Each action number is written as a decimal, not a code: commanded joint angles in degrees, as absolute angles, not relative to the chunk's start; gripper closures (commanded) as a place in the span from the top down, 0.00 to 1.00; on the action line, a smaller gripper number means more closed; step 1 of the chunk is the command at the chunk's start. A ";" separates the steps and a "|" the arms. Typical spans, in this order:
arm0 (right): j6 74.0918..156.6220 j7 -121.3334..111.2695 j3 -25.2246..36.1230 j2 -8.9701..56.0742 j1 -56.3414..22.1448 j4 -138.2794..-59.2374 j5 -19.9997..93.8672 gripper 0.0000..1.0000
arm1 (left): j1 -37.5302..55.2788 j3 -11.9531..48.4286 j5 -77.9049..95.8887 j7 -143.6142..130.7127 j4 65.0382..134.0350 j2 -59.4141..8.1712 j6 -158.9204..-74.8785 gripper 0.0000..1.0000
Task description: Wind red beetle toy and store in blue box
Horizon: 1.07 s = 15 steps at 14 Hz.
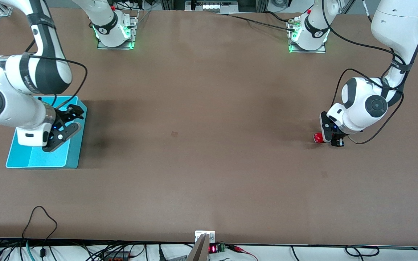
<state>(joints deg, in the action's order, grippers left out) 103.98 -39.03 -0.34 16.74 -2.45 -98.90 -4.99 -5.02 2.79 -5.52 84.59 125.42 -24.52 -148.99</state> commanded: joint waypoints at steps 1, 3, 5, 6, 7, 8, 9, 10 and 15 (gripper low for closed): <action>107.13 -44.71 -5.69 11.34 4.03 -106.95 -5.62 1.00 | -5.80 3.60 -6.42 87.45 125.60 -24.61 -147.30 0.31; 110.02 -48.50 -8.69 11.08 7.55 -110.02 -5.63 1.00 | -5.80 3.52 -6.50 87.54 125.60 -24.70 -147.48 0.31; 112.93 -49.13 -8.88 11.51 7.91 -111.70 -5.80 1.00 | -5.80 3.60 -6.42 87.63 125.60 -24.70 -147.48 0.31; 113.29 -49.91 -9.05 11.51 8.08 -112.49 -5.80 1.00 | -5.80 3.52 -6.42 87.54 125.60 -24.78 -147.48 0.31; 113.38 -49.92 -9.05 11.69 8.00 -112.59 -5.80 1.00 | -5.80 3.52 -6.42 87.54 125.60 -25.05 -147.39 0.31; 113.73 -49.31 -9.31 11.60 7.91 -112.76 -5.80 1.00 | -5.97 3.52 -6.24 87.37 125.60 -25.31 -147.22 0.29; 113.90 -49.22 -9.75 11.43 7.82 -112.85 -5.80 1.00 | -6.24 3.52 -6.24 87.54 125.51 -25.66 -147.22 0.29; 113.91 -49.31 -10.28 11.34 8.08 -112.85 -5.80 1.00 | -6.76 3.52 -6.24 87.63 125.42 -25.75 -147.22 0.29; 123.96 -49.57 -13.62 8.02 10.63 -123.52 -5.80 1.00 | -12.91 3.52 -6.50 93.66 124.28 -29.00 -147.22 0.30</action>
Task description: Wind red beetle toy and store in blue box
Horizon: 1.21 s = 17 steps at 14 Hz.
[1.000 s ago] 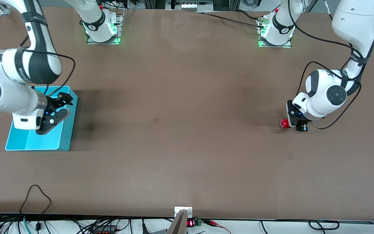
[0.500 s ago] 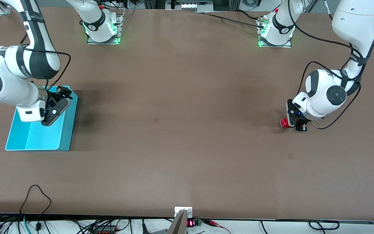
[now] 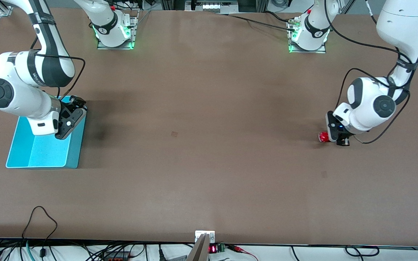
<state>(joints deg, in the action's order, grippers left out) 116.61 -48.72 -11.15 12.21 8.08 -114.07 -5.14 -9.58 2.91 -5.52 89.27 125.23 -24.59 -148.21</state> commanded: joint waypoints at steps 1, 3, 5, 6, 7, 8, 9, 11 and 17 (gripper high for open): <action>129.67 -49.40 -13.88 7.13 10.63 -126.97 -5.80 1.00 | -14.83 3.52 -6.59 96.56 124.10 -29.26 -147.22 0.30; 131.22 -50.88 -13.97 8.34 11.68 -127.00 -5.80 1.00 | -17.13 3.52 -6.59 101.93 122.97 -29.97 -147.22 0.30; 133.05 -56.22 -13.97 9.49 12.65 -127.09 -5.89 1.00 | -18.54 3.52 -6.50 104.84 122.87 -30.06 -147.22 0.31; 134.72 -60.43 -13.97 9.75 12.74 -127.09 -6.50 1.00 | -19.68 3.52 -6.50 105.29 122.87 -29.97 -147.22 0.32; 135.95 -64.82 -13.97 10.71 13.18 -127.09 -7.20 1.00 | -19.77 3.52 -6.59 105.55 122.87 -29.97 -147.22 0.34; 137.36 -68.17 -13.97 11.85 14.14 -127.09 -7.21 1.00 | -19.69 3.60 -6.50 105.56 122.87 -29.54 -147.13 0.46; 139.81 -70.55 -13.97 13.26 14.85 -126.74 -7.21 1.00 | -19.69 3.78 -6.07 105.47 122.87 -28.49 -146.52 0.87; 140.54 -71.54 -13.97 15.63 16.08 -124.56 -7.12 1.00 | -19.51 8.15 -5.71 105.12 119.91 -24.45 -138.65 1.00; 140.45 -70.75 -15.03 16.87 14.24 -123.31 -7.12 1.00 | -16.09 18.62 -3.71 98.73 103.81 -16.71 -107.70 1.00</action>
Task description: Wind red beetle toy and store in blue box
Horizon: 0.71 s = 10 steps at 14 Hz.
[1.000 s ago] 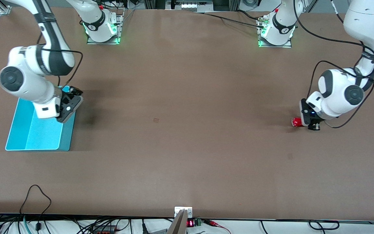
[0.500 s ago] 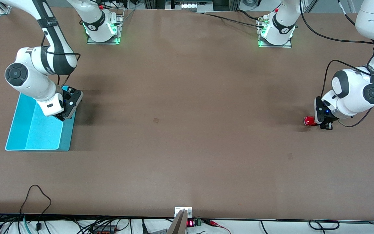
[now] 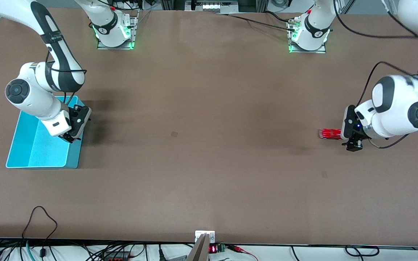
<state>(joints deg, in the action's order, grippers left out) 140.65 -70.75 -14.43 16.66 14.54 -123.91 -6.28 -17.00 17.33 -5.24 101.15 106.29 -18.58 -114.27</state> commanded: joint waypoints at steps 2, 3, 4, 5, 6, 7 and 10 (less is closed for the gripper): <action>140.54 -70.58 -15.03 16.96 13.89 -123.14 -7.12 1.00 | -14.78 18.90 -0.28 94.50 102.92 -16.17 -104.69 1.00; 140.54 -70.75 -15.03 17.40 13.80 -122.87 -7.03 1.00 | -13.63 18.90 0.08 92.48 102.83 -15.82 -104.68 1.00; 140.54 -71.19 -15.03 17.49 13.89 -122.78 -7.03 1.00 | -12.67 18.90 0.26 89.59 102.83 -15.65 -104.68 1.00; 140.80 -71.54 -14.94 18.19 13.97 -122.78 -7.03 1.00 | -11.61 18.90 1.31 86.86 102.66 -15.64 -104.68 1.00; 140.97 -71.63 -15.03 18.89 14.50 -122.78 -7.03 1.00 | -10.73 18.81 2.45 83.53 101.44 -15.82 -104.68 1.00; 140.89 -71.72 -15.03 18.81 14.59 -122.78 -7.03 1.00 | -9.68 18.81 2.63 78.97 100.82 -15.91 -104.76 1.00; 140.54 -71.89 -15.03 18.81 13.98 -122.87 -7.03 1.00 | -9.05 18.72 2.73 60.10 97.93 -16.52 -105.12 1.00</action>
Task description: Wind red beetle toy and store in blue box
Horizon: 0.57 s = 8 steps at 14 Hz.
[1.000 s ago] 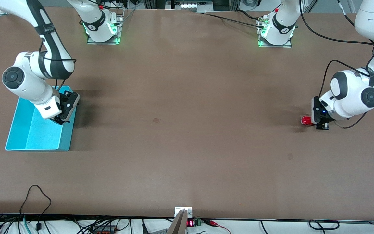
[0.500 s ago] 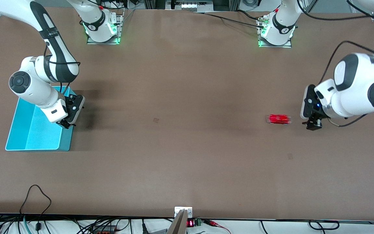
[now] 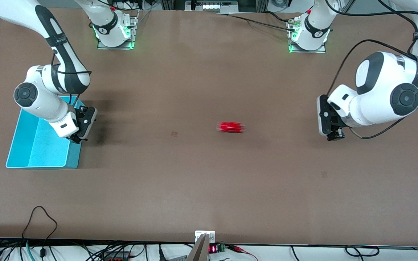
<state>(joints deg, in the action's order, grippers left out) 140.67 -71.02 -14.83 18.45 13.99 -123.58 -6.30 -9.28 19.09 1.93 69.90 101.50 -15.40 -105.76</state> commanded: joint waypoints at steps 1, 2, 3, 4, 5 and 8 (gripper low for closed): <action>140.54 -71.89 -15.03 18.81 13.97 -123.05 -7.03 1.00 | -9.05 18.63 2.64 52.90 96.95 -16.78 -105.20 1.00; 140.36 -71.89 -15.03 18.63 13.89 -123.22 -7.03 1.00 | -9.05 18.37 2.29 47.52 95.81 -16.79 -105.21 1.00; 139.40 -71.89 -15.03 18.20 13.89 -123.40 -7.03 1.00 | -8.97 18.02 1.76 42.07 94.76 -16.96 -105.21 1.00; 137.48 -71.81 -15.03 17.32 13.80 -123.40 -7.03 1.00 | -8.96 17.58 1.67 36.88 94.05 -16.96 -105.21 1.00; 135.89 -71.72 -15.12 16.36 13.80 -123.49 -6.94 1.00 | -8.96 15.92 1.76 32.30 94.04 -16.79 -105.12 1.00; 134.38 -71.81 -15.47 13.54 13.80 -125.93 -6.86 1.00 | -8.88 13.72 1.85 24.97 91.86 -16.79 -105.12 1.00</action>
<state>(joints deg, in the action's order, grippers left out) 135.73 -71.17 -15.02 16.57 13.86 -123.63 -6.39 -9.28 14.72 1.94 29.19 95.22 -15.77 -105.81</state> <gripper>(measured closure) 0.000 0.000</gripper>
